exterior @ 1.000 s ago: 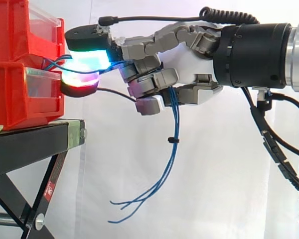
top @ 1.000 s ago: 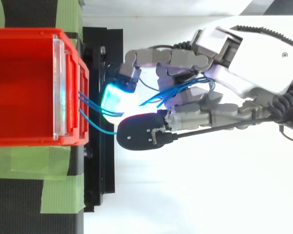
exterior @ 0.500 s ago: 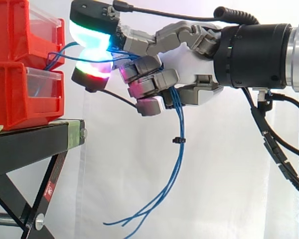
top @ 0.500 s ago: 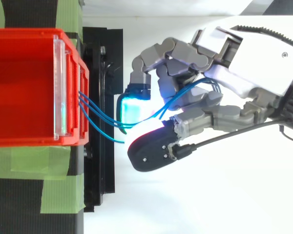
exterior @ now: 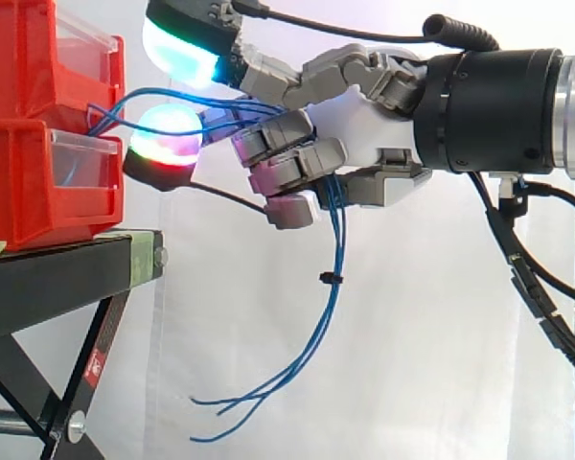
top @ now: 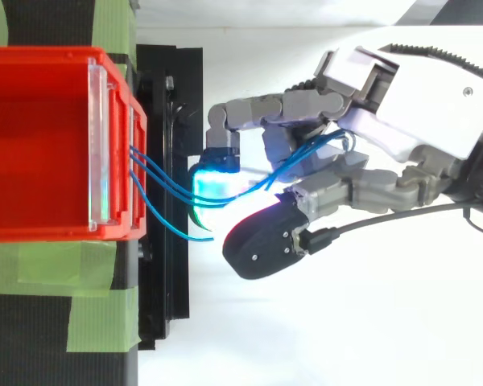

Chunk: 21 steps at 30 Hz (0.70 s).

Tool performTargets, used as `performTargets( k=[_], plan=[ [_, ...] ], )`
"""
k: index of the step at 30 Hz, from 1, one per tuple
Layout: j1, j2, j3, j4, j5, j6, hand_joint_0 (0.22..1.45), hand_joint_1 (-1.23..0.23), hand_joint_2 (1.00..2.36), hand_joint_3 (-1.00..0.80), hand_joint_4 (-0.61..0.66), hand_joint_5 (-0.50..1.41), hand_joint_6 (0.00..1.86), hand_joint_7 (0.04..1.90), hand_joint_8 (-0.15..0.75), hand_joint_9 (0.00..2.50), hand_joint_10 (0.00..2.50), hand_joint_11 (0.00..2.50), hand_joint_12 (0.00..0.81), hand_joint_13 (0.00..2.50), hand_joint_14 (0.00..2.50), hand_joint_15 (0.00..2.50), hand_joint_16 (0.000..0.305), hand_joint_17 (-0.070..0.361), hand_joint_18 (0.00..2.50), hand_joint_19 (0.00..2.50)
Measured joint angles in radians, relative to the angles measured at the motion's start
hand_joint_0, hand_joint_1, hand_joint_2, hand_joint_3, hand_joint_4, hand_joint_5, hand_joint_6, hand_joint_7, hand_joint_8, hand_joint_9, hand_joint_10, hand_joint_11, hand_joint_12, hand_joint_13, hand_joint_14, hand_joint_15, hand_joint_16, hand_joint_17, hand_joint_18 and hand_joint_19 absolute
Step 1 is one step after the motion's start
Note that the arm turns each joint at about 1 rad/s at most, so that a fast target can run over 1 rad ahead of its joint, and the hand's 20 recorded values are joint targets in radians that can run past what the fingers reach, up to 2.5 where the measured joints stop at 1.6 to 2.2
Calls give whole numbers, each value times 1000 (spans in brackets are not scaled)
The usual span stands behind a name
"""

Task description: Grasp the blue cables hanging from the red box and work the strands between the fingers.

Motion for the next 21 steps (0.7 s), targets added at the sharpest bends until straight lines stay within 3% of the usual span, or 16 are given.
performTargets(
  k=[1, 6, 8, 13, 21],
  plan=[
    [0, 0, 0, 0, 0, 0, 798, -614, 1000, -1000, 251, 530, 2, 1532, 376, 674, 2500, 2465, 418, 998, 2500, 1322, 45, 102, 1373, 1281],
    [0, 0, 0, 0, 12, 2, 860, -696, 1003, -916, 190, 288, 622, 1329, 376, 674, 2500, 2465, 418, 998, 2500, 1322, 45, 102, 1373, 1281],
    [0, 0, 0, 0, 23, 8, 863, -698, 1004, -896, 191, 264, 707, 1285, 376, 674, 2500, 2465, 418, 998, 2500, 1322, 45, 102, 1373, 1281],
    [0, 0, 0, -1, 37, 27, 871, -686, 1005, -867, 200, 238, 785, 1232, 376, 674, 2500, 2465, 418, 998, 2500, 1322, 45, 102, 1373, 1281],
    [-5, 0, 4, 6, 40, 34, 820, -648, 1002, -940, 221, 210, 741, 1238, 376, 674, 2500, 2465, 418, 998, 2500, 1322, 45, 102, 1373, 1281]
  ],
)
